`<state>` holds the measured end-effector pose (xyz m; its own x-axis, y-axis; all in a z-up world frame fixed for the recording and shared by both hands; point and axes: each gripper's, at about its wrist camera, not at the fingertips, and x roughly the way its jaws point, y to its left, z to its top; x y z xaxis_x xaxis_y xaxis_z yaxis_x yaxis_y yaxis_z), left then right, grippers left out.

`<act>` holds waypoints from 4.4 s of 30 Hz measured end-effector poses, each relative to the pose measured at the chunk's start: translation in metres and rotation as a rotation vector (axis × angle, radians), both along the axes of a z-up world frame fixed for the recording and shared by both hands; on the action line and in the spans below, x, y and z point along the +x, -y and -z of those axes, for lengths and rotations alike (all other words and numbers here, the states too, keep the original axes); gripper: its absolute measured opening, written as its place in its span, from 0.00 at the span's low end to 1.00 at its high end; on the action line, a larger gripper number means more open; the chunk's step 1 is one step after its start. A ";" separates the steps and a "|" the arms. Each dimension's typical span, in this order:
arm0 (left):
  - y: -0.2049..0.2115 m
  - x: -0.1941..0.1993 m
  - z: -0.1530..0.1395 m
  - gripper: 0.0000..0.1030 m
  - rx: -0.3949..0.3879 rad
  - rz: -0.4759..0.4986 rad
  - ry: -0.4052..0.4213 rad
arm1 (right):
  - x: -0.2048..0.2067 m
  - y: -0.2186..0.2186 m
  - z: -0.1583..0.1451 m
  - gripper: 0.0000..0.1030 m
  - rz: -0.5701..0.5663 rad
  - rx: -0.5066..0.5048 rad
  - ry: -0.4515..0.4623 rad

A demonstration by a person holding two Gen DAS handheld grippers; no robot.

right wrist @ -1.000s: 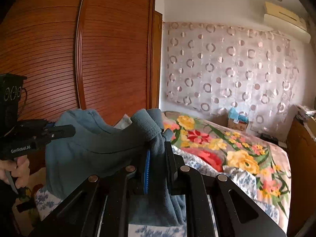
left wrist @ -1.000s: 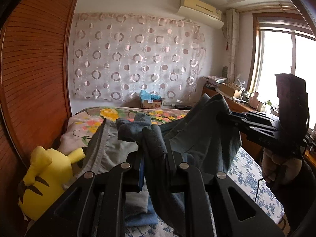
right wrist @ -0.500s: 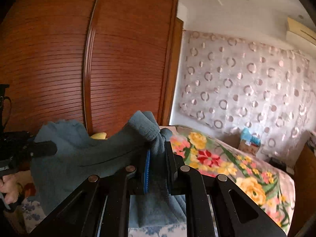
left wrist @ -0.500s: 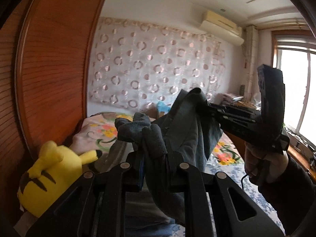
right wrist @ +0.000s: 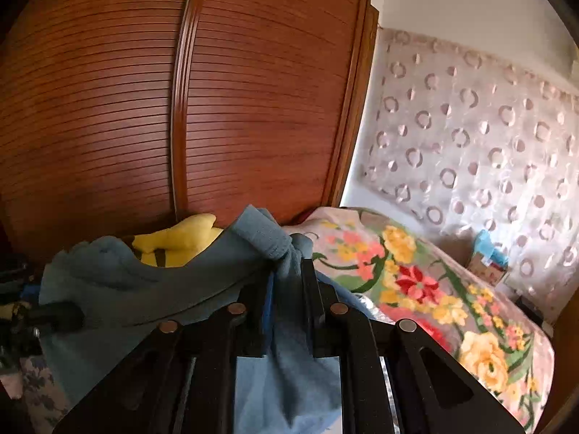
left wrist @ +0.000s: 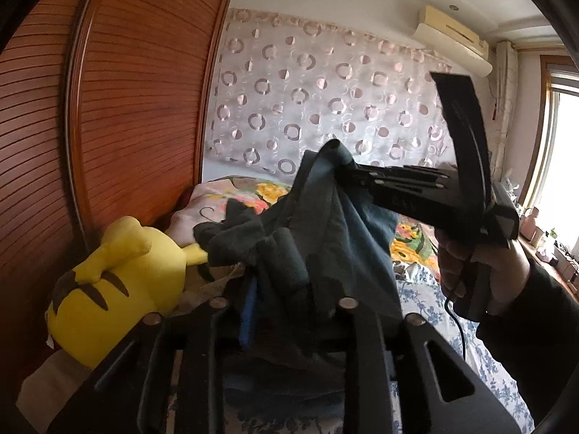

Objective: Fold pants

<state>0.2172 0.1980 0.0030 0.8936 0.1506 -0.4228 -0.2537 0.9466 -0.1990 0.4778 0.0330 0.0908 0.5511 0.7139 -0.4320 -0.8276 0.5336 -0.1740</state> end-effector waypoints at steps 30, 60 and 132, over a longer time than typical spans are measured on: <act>0.013 0.013 0.025 0.45 0.027 0.086 -0.193 | 0.053 0.026 0.021 0.38 0.071 0.045 -0.291; 0.059 -0.067 -0.022 0.55 0.124 0.158 -0.145 | -0.151 0.140 0.000 0.38 0.161 0.166 -0.211; 0.187 -0.206 -0.090 0.81 0.211 0.271 0.054 | -0.462 0.213 -0.005 0.72 0.688 0.336 0.024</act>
